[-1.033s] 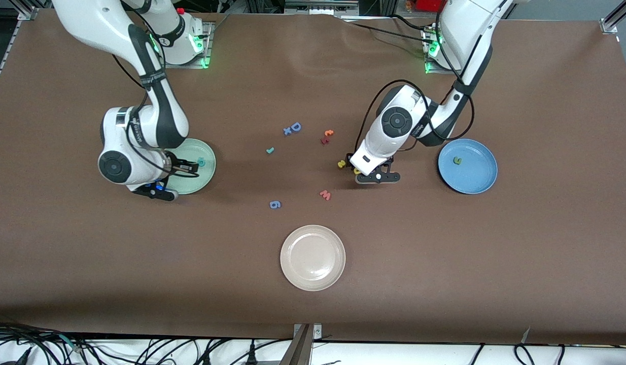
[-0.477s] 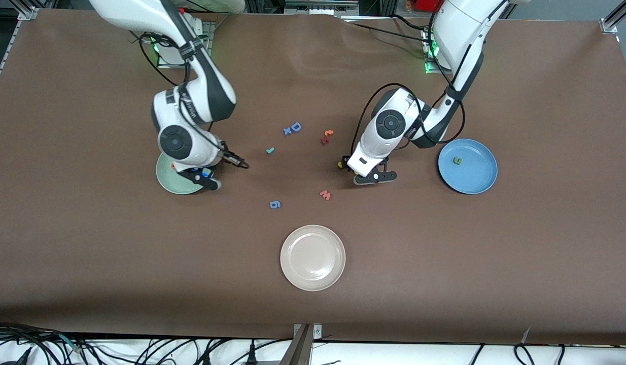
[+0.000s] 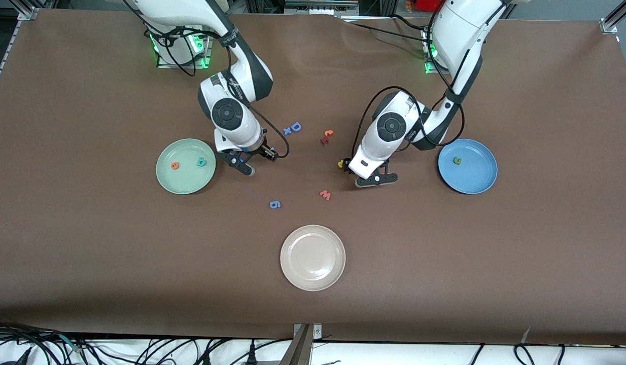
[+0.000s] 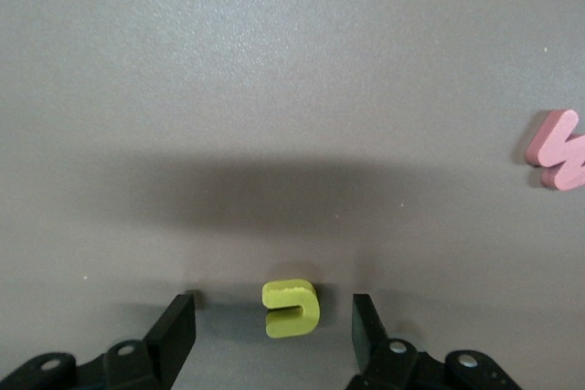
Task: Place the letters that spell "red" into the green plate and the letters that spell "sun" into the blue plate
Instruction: 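Grasp the r with the right gripper while the left gripper grasps the u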
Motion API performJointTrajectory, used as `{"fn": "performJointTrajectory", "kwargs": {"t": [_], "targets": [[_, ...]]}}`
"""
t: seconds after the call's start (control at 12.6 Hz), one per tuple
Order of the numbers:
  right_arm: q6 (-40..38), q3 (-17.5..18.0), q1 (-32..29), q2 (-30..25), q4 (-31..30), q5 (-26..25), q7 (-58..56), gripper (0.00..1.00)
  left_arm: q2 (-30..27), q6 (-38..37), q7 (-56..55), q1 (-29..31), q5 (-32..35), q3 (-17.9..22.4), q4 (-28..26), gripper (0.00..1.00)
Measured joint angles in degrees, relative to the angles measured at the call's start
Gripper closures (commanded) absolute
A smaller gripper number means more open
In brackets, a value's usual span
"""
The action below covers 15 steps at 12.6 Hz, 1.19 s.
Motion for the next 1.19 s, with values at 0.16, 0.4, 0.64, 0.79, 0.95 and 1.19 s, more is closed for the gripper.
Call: {"fn": "performJointTrajectory", "kwargs": {"t": [0.16, 0.4, 0.64, 0.79, 0.95, 1.19], "targets": [[2.25, 0.0, 1.15, 0.75, -1.73, 0.0, 1.11, 0.38, 0.35, 0.33, 0.0, -0.01, 0.0, 0.01, 0.0, 0.25], [3.18, -0.01, 1.8, 1.31, -2.01, 0.0, 2.24, 0.42, 0.49, 0.55, 0.0, -0.76, 0.0, 0.03, 0.01, 0.25], [3.98, -0.01, 3.46, 2.38, -2.02, -0.01, 3.55, 0.46, 0.5, 0.55, 0.0, -2.24, 0.0, 0.12, 0.06, 0.33], [4.23, -0.03, 3.69, 2.7, -2.02, -0.04, 3.98, 0.52, 0.52, 0.55, 0.0, -2.47, 0.0, 0.78, 0.07, 0.31], [4.25, -0.1, 3.7, 2.71, -2.04, -0.05, 4.09, 0.53, 0.52, 0.57, 0.0, -2.48, 0.0, 1.15, 0.14, 0.31], [4.25, -0.53, 3.7, 2.72, -2.04, -0.06, 4.14, 0.55, 0.52, 0.59, 0.03, -2.48, 0.0, 1.66, 0.19, 0.31]]}}
